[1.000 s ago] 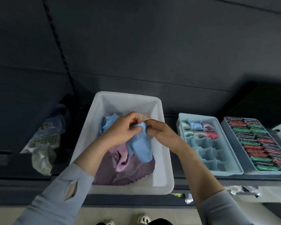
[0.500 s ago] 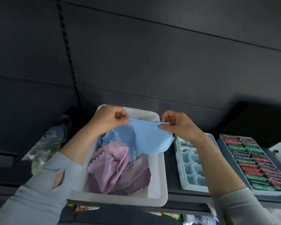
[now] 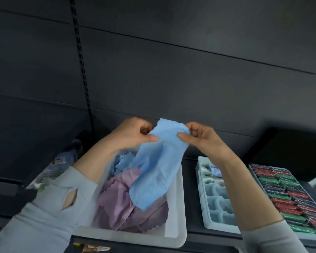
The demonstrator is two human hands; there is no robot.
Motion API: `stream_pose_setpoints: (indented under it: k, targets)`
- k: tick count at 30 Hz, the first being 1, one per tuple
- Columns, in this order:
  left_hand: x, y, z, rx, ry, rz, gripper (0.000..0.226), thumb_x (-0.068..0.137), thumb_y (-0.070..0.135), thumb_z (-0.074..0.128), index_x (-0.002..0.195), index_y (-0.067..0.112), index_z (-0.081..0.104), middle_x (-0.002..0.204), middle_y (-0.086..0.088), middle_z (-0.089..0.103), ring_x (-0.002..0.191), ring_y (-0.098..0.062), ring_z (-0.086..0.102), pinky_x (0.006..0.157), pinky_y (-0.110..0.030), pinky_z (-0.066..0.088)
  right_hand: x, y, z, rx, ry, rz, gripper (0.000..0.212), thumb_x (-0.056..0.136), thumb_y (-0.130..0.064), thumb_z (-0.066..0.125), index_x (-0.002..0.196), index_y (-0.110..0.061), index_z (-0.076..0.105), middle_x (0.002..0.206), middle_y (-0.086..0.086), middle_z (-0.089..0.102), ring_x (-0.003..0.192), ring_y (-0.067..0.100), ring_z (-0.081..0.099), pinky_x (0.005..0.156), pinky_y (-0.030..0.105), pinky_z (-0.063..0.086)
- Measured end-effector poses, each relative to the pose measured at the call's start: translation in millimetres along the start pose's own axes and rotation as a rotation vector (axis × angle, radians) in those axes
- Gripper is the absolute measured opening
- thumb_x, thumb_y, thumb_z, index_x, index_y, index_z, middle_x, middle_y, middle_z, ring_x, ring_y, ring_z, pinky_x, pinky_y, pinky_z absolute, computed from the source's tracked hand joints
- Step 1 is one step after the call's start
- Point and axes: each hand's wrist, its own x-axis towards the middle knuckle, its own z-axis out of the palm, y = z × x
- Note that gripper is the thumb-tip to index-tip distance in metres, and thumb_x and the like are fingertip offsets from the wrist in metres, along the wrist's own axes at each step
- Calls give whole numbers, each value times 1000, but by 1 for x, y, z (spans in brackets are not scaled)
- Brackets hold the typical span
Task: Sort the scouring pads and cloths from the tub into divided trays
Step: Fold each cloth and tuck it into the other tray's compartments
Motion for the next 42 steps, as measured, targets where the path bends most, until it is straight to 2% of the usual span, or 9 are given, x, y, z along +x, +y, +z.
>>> stream_pose_setpoints:
  k: [3, 8, 12, 16, 21, 26, 29, 33, 42]
  targets:
    - [2, 16, 6, -92, 4, 58, 15, 78, 37, 73, 73, 26, 65, 64, 10, 60, 59, -2, 48, 61, -25, 38, 4, -3, 7, -57, 4, -30, 22, 83, -8, 75, 103, -3, 67, 85, 2, 68, 77, 10, 62, 78, 18, 50]
    - [2, 11, 12, 2, -33, 25, 26, 76, 32, 80, 66, 17, 60, 57, 10, 49, 54, -4, 38, 56, -28, 33, 13, -10, 3, 91, 196, -94, 4, 87, -10, 70, 86, -6, 69, 80, 3, 69, 72, 10, 62, 70, 18, 49]
    - [-12, -20, 10, 73, -6, -106, 28, 64, 54, 69, 71, 27, 66, 63, 8, 60, 59, -5, 49, 61, -29, 40, 8, -11, -22, 142, 286, -54, 8, 86, -15, 72, 80, -13, 66, 76, 0, 68, 67, 9, 61, 65, 19, 49]
    - [-23, -30, 3, -265, 234, -157, 3, 85, 22, 73, 85, 23, 69, 74, 13, 67, 69, 4, 54, 68, -19, 42, 3, -2, -42, 117, 289, -9, 8, 87, -16, 70, 80, -13, 69, 76, 1, 68, 69, 12, 59, 72, 27, 47]
    - [-20, -36, 8, -362, 464, -249, 22, 91, 5, 62, 85, 24, 71, 80, 11, 68, 75, -2, 58, 73, -22, 43, -17, -4, -50, -36, -53, 9, 14, 91, -11, 63, 98, -11, 75, 97, 6, 73, 91, 15, 66, 90, 29, 51]
    - [-12, -8, 16, -224, 406, -92, 37, 89, -5, 58, 84, 29, 69, 87, 14, 60, 74, 11, 54, 72, -4, 38, -28, -22, -23, -272, -519, -36, 14, 89, -5, 66, 98, -11, 75, 96, -2, 70, 93, 11, 61, 89, 24, 46]
    - [-11, 22, 22, -317, 264, -33, 40, 87, -13, 51, 84, 22, 70, 93, 2, 64, 72, 8, 58, 69, -6, 41, -21, -20, -6, -221, -311, -68, 15, 85, -2, 71, 91, -15, 77, 90, 1, 71, 88, 14, 60, 88, 29, 46]
    - [-7, 46, 27, -530, 196, 70, 35, 84, -12, 63, 95, 20, 60, 81, 2, 71, 77, -8, 66, 77, -20, 50, -14, -19, 7, -43, -20, -160, 14, 77, 5, 76, 80, -7, 70, 74, -2, 69, 72, 8, 62, 75, 18, 50]
    - [-7, 58, 28, -592, 155, 135, 40, 82, -7, 70, 100, 23, 52, 80, 1, 70, 79, -14, 67, 82, -27, 53, -8, -13, 9, 1, 114, -151, 33, 73, -6, 83, 98, -20, 65, 72, 2, 66, 70, 15, 57, 76, 27, 49]
